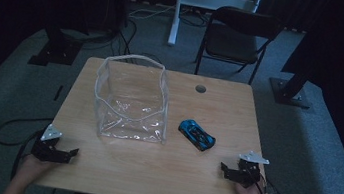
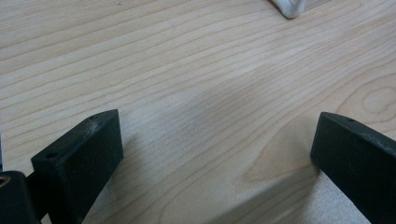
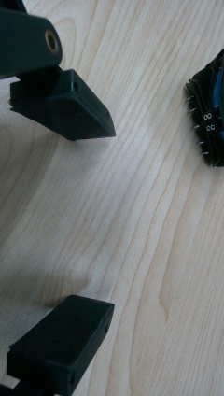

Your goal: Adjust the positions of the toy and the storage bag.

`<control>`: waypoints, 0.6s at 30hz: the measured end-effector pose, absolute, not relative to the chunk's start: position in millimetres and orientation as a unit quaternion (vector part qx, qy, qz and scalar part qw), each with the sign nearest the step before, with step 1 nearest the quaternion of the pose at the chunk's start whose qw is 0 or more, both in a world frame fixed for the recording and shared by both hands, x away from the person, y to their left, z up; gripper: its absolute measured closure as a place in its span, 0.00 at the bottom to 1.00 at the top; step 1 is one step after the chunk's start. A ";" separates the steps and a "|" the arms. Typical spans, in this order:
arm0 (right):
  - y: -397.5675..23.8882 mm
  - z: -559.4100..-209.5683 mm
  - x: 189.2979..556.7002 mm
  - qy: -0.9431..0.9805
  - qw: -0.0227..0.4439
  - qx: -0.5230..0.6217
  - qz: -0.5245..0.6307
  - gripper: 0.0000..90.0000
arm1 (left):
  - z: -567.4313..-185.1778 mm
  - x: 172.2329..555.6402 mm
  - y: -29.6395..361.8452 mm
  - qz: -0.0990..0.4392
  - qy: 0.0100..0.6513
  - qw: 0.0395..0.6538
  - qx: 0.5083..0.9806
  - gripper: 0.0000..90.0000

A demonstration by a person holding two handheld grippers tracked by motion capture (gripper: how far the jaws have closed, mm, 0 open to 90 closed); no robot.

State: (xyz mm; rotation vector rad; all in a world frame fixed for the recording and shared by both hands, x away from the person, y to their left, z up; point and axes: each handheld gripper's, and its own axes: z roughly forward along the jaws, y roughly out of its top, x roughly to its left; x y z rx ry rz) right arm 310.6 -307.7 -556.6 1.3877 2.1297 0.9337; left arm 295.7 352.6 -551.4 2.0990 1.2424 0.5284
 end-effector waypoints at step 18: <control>-308.4 -556.6 309.6 0.779 0.209 0.483 0.340 0.14 | -551.4 297.0 341.4 0.217 0.516 0.305 0.771 0.02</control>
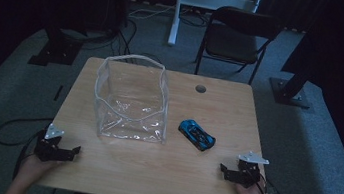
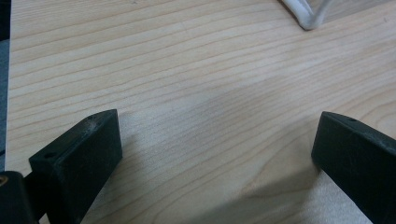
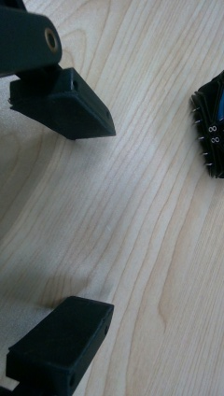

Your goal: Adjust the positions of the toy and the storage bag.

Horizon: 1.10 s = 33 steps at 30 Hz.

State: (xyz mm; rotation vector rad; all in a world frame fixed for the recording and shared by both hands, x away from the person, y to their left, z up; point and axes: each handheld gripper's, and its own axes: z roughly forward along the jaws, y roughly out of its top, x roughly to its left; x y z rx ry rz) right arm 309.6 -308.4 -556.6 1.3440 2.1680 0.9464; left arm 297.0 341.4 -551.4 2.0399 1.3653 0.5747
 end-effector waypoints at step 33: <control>-266.0 -511.5 349.1 0.807 0.166 0.415 0.386 0.14 | -551.5 295.4 342.5 0.209 0.494 0.311 0.784 0.03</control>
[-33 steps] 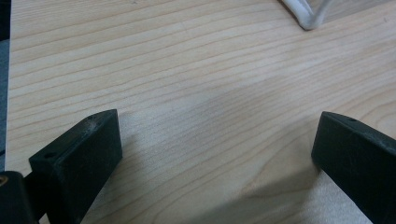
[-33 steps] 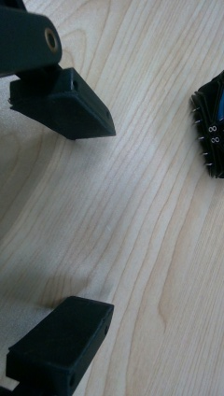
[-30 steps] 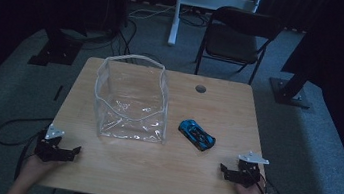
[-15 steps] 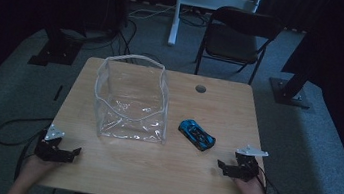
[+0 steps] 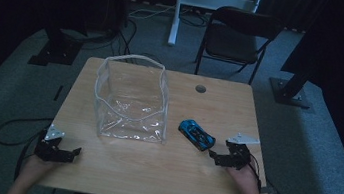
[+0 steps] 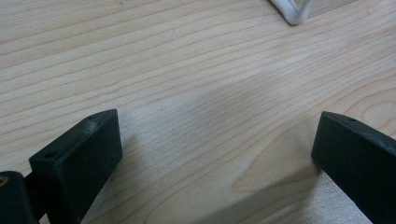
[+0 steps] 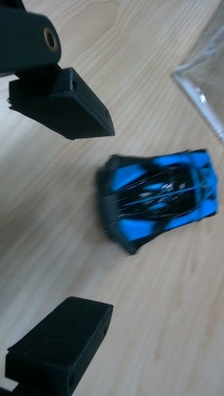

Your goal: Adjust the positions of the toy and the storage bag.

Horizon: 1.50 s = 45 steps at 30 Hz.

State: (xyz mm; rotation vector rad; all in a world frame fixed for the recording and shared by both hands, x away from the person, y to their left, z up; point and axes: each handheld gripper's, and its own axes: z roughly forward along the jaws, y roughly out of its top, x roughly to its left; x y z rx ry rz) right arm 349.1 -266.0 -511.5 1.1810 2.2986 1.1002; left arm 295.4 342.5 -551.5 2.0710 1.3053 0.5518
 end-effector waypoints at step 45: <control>-186.9 -528.0 441.2 0.885 0.110 0.350 0.287 0.13 | -551.4 295.4 342.8 0.208 0.494 0.311 0.785 0.03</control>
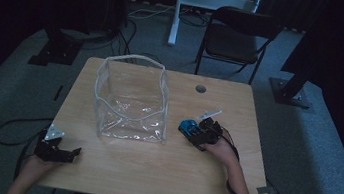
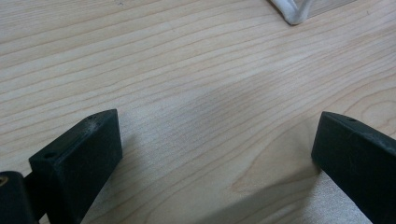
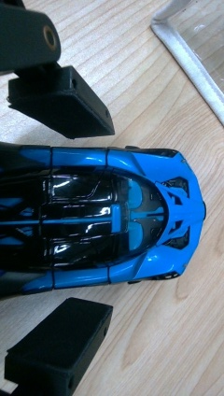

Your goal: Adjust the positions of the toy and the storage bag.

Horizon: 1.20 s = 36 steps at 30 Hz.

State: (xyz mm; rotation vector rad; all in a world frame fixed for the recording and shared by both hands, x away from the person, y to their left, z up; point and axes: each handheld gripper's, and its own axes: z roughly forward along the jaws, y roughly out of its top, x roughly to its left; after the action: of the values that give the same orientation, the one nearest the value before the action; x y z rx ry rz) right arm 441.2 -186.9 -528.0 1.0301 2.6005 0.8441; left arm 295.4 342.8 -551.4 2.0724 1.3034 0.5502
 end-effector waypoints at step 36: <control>-185.1 -529.6 442.6 0.903 0.093 0.333 0.255 0.28 | -551.4 295.3 342.7 0.209 0.494 0.311 0.785 0.02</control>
State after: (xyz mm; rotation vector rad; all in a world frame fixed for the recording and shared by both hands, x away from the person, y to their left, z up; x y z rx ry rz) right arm 442.6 -185.1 -529.6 0.9871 2.6813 0.7563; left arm 295.3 342.7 -551.4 2.0712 1.3049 0.5511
